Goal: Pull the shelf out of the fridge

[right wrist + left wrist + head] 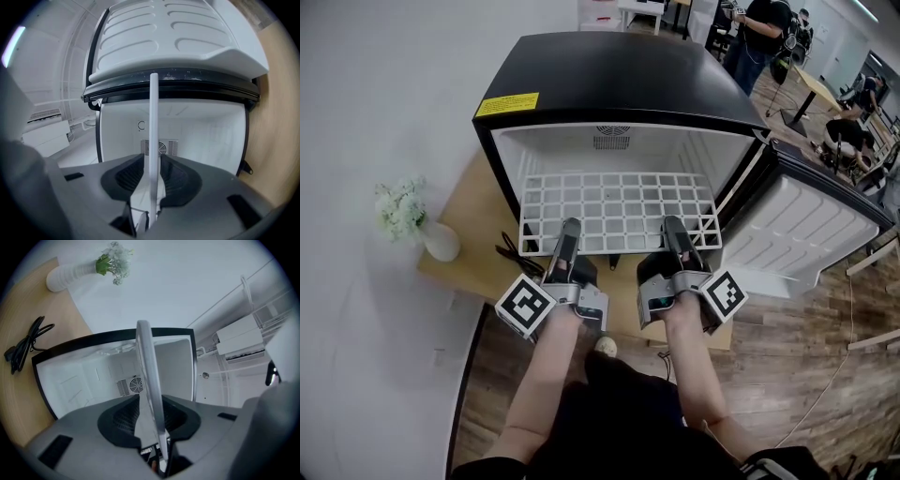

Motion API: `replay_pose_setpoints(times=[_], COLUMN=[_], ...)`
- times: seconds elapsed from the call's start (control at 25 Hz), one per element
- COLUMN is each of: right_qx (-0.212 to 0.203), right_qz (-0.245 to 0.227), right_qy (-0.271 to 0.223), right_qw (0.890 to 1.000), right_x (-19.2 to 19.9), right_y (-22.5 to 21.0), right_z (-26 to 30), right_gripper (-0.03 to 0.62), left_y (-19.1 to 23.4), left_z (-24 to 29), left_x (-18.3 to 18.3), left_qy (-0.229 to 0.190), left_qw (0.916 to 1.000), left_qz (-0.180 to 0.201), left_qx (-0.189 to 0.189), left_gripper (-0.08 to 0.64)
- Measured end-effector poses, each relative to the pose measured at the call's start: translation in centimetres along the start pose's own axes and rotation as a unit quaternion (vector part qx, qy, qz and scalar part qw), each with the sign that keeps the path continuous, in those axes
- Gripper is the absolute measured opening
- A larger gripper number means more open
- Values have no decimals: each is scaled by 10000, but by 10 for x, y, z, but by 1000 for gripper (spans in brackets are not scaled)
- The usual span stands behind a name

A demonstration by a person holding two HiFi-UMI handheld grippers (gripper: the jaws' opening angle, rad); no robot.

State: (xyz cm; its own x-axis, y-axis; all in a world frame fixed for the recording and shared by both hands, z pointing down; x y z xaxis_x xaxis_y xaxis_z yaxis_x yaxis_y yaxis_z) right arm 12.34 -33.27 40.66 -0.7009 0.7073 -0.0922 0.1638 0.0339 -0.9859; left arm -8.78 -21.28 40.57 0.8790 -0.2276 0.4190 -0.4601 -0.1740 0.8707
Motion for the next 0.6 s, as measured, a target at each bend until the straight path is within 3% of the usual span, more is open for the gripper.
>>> replay_pose_setpoints(times=[0.28, 0.6], right_qx=[-89, -11], right_qz=[-108, -507], right_qy=[126, 265], right_qw=[9998, 9984], right_x=[2, 9], right_y=[4, 8], right_z=[-15, -43], right_gripper=[137, 144], left_y=[-7, -18], left_z=[-15, -44], left_x=[10, 12], left_qy=[186, 301], left_qw=[9996, 9976], left_qz=[142, 603], left_qx=[152, 130], left_gripper=[149, 164])
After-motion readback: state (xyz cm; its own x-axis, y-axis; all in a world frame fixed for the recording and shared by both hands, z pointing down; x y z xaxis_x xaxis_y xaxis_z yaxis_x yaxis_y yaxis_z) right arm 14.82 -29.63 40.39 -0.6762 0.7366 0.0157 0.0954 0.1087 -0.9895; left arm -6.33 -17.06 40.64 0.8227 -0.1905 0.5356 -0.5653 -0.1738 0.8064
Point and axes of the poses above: the fingertips, and each gripper's own axes: z forward along the fingers, y to its left, x out of its underside, the point moved 9 cm from there along -z, backward along the fingers, and after that the axes turned 9 degrees about z, right-handed, at the moved point
